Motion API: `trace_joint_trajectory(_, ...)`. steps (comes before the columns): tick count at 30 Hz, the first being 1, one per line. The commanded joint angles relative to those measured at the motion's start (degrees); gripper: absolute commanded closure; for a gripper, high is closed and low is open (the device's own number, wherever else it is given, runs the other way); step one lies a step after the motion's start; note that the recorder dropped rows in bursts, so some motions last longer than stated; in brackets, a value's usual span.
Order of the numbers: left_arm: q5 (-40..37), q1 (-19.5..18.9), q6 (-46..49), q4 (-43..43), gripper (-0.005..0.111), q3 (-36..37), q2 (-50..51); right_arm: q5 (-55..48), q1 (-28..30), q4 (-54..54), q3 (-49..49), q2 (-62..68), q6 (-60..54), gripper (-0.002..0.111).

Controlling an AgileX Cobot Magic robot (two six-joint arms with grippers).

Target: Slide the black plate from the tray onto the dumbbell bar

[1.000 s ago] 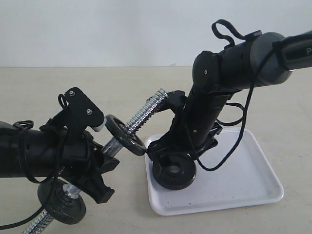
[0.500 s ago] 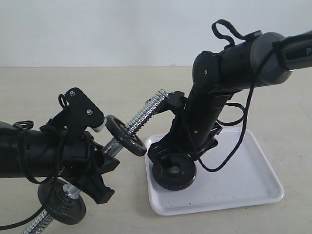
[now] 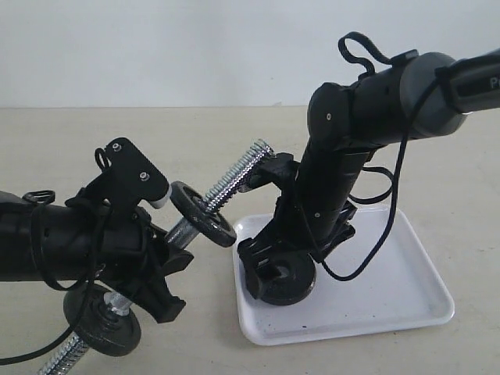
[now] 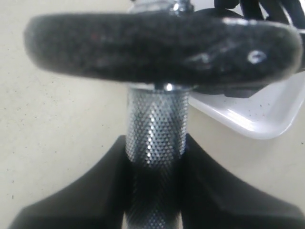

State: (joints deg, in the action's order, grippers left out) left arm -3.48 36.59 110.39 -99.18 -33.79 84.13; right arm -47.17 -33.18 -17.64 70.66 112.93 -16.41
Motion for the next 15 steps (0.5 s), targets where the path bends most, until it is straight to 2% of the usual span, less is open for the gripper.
trace_joint_trajectory(1,-2.62,0.1,-0.51,-0.77,0.102,-3.23,-2.7,-0.85,-0.16,-2.58,0.25,-0.24,0.01,0.003)
trace_joint_trajectory(11,-2.62,0.1,-1.4,-0.77,0.102,-3.23,-2.7,4.78,-3.08,-3.83,0.25,-0.24,0.01,0.003)
trace_joint_trajectory(15,-2.62,0.1,-1.55,-0.77,0.102,-3.23,-2.7,5.98,-4.08,0.5,0.25,-0.24,2.63,0.003)
